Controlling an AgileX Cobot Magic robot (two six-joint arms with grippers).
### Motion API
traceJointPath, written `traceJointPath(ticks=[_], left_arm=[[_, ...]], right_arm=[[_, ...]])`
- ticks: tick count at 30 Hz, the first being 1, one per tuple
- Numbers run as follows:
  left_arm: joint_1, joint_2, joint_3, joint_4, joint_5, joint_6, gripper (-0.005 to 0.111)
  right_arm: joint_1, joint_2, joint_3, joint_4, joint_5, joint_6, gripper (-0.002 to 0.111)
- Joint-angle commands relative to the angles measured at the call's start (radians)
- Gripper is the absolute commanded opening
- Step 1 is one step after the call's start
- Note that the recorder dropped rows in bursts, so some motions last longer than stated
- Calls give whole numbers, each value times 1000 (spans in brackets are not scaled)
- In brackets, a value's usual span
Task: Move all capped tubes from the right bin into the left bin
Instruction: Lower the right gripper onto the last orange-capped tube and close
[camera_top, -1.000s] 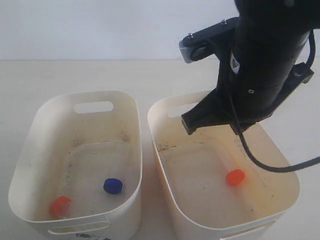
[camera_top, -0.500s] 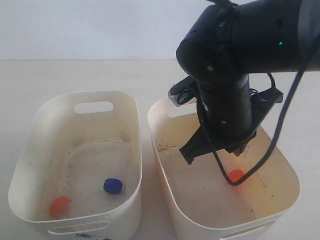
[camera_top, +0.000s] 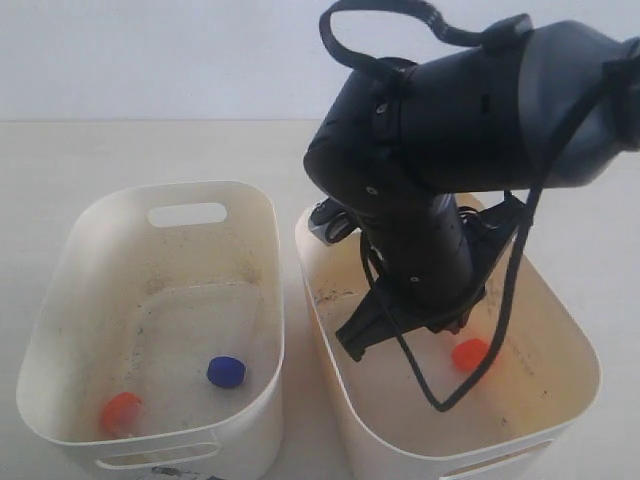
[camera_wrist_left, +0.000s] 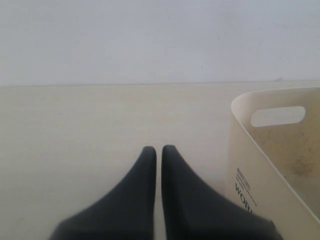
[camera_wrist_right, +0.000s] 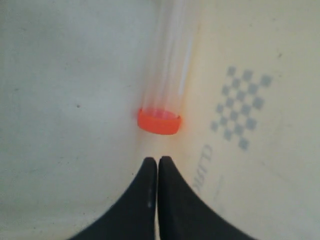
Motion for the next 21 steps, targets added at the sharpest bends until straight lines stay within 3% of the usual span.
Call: traceJointPath(ticks=[1,21], left_arm=[[1,-3,-3,0,-4,-8,4],[1,-3,-3,0,-4,-8,4]], right_arm=[[1,26,-6,-8,5,16,0],[1,107,-6,-19,-97,-30,0]])
